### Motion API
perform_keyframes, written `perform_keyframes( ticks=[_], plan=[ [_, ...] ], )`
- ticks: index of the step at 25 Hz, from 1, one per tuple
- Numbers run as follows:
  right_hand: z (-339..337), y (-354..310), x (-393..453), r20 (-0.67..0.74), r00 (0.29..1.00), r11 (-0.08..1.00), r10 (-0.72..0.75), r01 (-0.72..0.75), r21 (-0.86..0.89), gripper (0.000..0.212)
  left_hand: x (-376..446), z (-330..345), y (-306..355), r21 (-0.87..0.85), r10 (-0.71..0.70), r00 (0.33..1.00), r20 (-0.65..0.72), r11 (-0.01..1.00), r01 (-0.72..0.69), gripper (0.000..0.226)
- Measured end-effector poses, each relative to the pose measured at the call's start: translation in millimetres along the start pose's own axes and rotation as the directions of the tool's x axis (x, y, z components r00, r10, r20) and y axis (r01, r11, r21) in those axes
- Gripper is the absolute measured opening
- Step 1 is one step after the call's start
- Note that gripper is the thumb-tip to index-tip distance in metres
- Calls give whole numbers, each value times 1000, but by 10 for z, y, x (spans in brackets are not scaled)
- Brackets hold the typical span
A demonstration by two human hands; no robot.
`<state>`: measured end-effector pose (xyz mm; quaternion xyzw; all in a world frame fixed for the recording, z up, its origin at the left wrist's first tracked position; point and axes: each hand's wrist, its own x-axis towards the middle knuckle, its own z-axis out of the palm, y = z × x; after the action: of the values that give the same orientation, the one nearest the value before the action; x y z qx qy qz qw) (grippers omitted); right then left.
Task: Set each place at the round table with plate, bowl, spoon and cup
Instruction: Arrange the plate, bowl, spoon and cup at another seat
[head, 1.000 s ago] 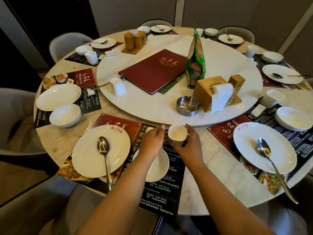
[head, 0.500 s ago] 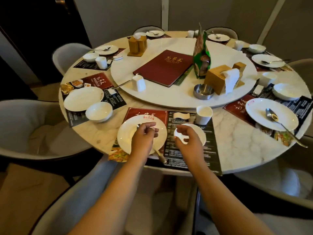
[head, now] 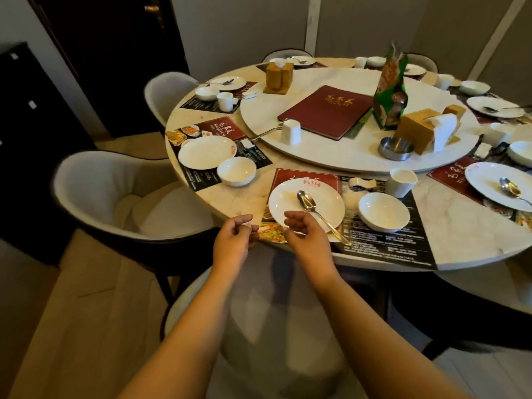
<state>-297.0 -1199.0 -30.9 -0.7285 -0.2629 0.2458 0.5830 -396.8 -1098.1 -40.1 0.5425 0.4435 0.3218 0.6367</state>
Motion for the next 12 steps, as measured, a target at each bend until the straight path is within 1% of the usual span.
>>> perform_keyframes(
  ticks=[3,6,9,12],
  plan=[
    [460,-124,2,46,999,1000,24,-25,18,33,146,-457,104,-27,-6,1000,-25,1000,5,21],
    [974,-284,166,41,999,1000,9,-8,-25,33,496,-915,227,-44,-28,999,-33,999,26,22],
    [1651,-429,408,-27,999,999,30,-30,15,32,1001,-1471,381,-3,-47,999,-6,999,47,20],
    [2279,-532,653,-96,991,993,94,-87,78,33,1584,-2014,465,59,-55,998,35,997,53,19]
  ],
)
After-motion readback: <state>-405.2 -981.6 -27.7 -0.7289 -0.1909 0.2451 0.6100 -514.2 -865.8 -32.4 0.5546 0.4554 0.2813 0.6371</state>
